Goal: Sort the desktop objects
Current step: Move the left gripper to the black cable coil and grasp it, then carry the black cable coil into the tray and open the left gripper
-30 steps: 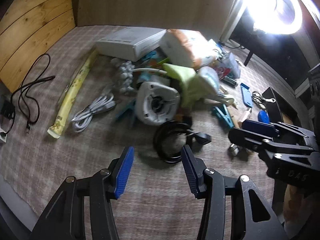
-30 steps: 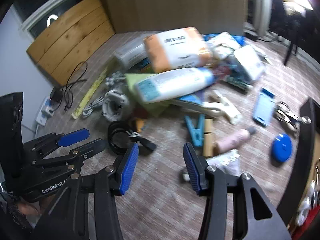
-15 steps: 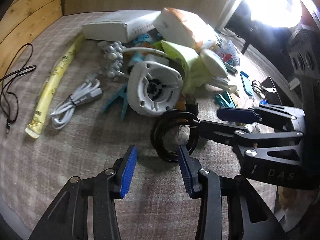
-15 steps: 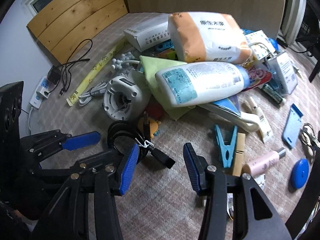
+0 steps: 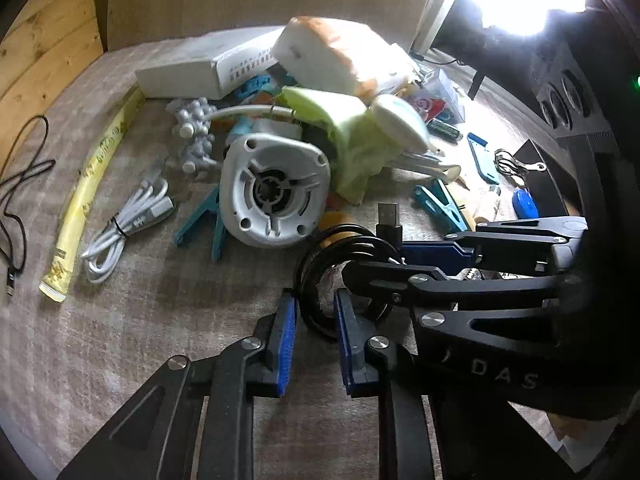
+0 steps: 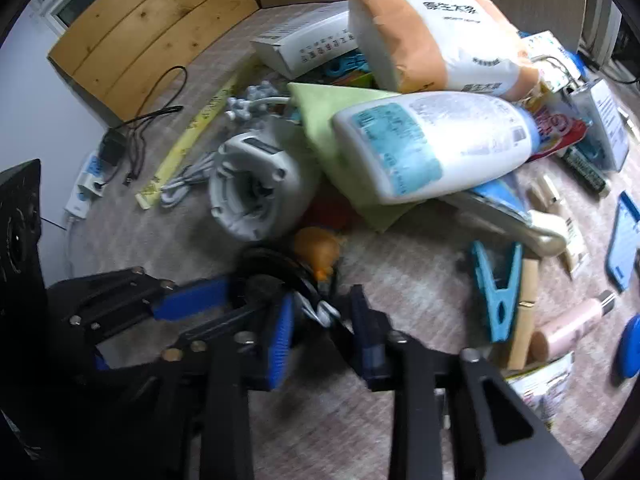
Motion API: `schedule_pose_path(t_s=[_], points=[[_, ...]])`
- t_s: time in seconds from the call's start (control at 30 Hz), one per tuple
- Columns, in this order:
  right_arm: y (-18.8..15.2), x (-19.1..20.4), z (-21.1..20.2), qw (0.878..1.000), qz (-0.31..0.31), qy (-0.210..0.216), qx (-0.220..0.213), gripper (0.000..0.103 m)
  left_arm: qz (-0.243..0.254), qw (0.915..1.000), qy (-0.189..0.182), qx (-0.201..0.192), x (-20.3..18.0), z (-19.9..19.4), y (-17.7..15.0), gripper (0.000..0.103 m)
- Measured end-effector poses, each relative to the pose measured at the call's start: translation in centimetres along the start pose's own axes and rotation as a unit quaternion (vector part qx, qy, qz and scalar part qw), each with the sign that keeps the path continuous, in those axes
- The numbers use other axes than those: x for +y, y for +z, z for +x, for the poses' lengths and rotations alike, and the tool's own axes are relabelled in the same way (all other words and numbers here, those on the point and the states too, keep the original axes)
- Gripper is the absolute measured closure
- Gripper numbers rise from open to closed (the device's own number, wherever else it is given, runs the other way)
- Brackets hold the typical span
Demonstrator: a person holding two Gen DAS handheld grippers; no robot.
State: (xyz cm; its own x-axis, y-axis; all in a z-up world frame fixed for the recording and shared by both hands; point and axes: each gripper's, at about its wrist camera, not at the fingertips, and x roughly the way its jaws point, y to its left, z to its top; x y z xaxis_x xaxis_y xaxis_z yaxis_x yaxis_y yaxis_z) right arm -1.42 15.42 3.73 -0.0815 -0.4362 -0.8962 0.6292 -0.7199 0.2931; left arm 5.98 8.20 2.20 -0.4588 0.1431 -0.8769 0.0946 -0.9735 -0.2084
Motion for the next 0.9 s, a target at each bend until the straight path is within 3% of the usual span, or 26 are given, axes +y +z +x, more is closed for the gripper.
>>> schedule_pose_path(t_s=[0.4,0.63,0.9], points=[[-1.6,-2.1,-5.0,0.998,0.043,-0.015,-0.048,0.080,0.036,0.9989,-0.022,-0.022,-4.2,-2.4,1.0,0.086],[-4.4,-5.5,-10.1,0.991,0.089,-0.048,-0.088,0.080,0.094,0.9935,-0.054,-0.034,-10.6,-2.9,1.9,0.086],[-10.1,-11.3,-15.9,0.975,0.160,-0.092,-0.125,0.080,0.170,0.9793,-0.104,-0.032,-19.6,-2.6,1.5,0.086]])
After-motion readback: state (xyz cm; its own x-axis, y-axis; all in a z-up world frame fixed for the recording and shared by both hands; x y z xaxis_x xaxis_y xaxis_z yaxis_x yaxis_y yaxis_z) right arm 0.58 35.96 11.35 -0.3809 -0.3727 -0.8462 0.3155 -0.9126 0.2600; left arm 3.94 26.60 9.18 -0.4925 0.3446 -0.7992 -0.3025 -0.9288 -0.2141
